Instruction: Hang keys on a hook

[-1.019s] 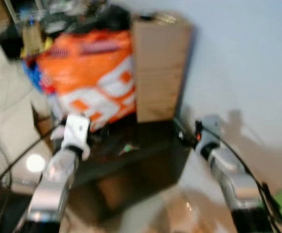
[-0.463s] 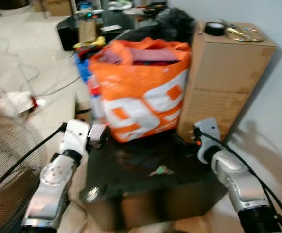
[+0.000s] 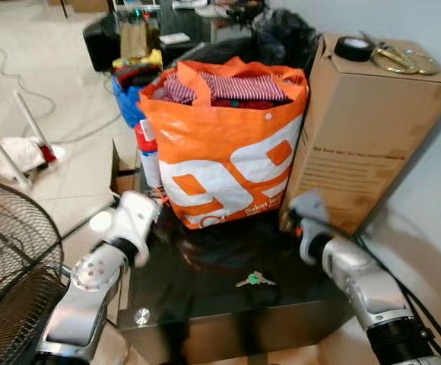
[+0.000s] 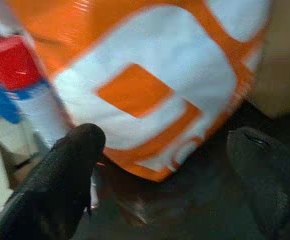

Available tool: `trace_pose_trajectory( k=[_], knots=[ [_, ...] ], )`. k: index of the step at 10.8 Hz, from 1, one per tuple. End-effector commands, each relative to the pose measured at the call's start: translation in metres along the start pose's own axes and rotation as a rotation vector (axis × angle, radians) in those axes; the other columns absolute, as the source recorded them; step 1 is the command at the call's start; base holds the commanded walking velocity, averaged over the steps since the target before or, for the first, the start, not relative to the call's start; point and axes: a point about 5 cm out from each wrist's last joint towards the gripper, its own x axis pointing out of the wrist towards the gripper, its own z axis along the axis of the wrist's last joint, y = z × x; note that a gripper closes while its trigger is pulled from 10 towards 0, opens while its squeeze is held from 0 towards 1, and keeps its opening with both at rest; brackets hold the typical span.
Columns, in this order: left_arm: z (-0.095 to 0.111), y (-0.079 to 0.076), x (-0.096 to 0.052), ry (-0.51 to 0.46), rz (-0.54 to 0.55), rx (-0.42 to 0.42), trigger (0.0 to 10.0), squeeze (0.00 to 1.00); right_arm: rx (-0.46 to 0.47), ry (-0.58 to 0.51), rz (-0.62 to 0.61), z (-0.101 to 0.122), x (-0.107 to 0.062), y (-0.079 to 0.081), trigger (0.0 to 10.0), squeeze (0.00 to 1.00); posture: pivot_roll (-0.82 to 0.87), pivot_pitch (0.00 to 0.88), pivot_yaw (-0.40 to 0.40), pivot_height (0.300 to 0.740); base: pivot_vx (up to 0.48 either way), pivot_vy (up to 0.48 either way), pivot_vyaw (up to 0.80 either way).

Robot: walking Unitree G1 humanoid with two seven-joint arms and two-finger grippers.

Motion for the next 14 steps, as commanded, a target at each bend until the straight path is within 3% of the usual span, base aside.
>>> trace_pose_trajectory(
  k=[1, 3, 4, 6, 7, 10, 11, 12, 13, 14],
  knots=[
    [-0.001, -0.006, -0.002, 0.025, -0.072, -0.003, 10.0, 0.00, -0.009, 0.035, 0.029, -0.003, 0.004, 0.002, 10.0, 1.00, -0.01, 0.000, 0.022, 0.740, 0.000, 0.000, 0.00],
    [-0.010, -0.014, -0.005, 0.107, -0.227, 0.003, 10.0, 0.00, -0.010, 0.095, 0.102, -0.015, 0.015, 0.011, 10.0, 1.00, -0.02, 0.000, 0.019, 0.740, 0.000, 0.000, 0.00],
    [-0.017, -0.020, -0.006, 0.194, -0.374, 0.030, 10.0, 0.00, -0.024, 0.150, 0.122, -0.025, 0.024, 0.017, 10.0, 1.00, -0.02, 0.000, 0.015, 0.740, 0.000, 0.000, 0.00],
    [-0.022, -0.028, -0.006, 0.265, -0.492, 0.012, 10.0, 0.00, -0.030, 0.205, 0.159, -0.039, 0.033, 0.024, 10.0, 1.00, -0.03, 0.000, 0.010, 0.740, 0.000, 0.000, 0.00],
    [-0.025, -0.031, -0.007, 0.282, -0.501, 0.014, 10.0, 0.00, -0.035, 0.217, 0.167, -0.044, 0.035, 0.027, 10.0, 0.00, -0.02, 0.000, 0.001, 0.740, 0.000, 0.000, 0.00],
    [-0.029, -0.033, -0.014, 0.304, -0.491, -0.012, 10.0, 0.00, -0.086, 0.259, 0.183, -0.052, 0.042, 0.033, 10.0, 0.00, 0.00, 0.000, -0.026, 0.740, 0.000, 0.000, 0.00],
    [-0.030, -0.033, -0.016, 0.313, -0.491, -0.016, 10.0, 0.00, -0.094, 0.270, 0.198, -0.054, 0.043, 0.034, 9.1, 0.00, 0.00, 0.000, -0.030, 0.740, 0.000, 0.000, 0.00],
    [-0.031, -0.032, -0.018, 0.331, -0.487, -0.014, 10.0, 0.00, -0.096, 0.274, 0.206, -0.056, 0.044, 0.036, 6.4, 0.00, 0.01, 0.000, -0.040, 0.740, 0.000, 0.000, 0.00],
    [-0.032, -0.028, -0.022, 0.346, -0.481, -0.017, 10.0, 0.00, -0.096, 0.274, 0.205, -0.058, 0.046, 0.039, 4.5, 0.00, 0.02, 0.000, -0.045, 0.740, 0.000, 0.000, 0.00],
    [-0.032, -0.026, -0.026, 0.357, -0.480, -0.023, 10.0, 0.00, -0.099, 0.279, 0.204, -0.060, 0.048, 0.042, 4.4, 0.00, 0.03, 0.000, -0.049, 0.740, 0.000, 0.000, 0.00]
  ],
)
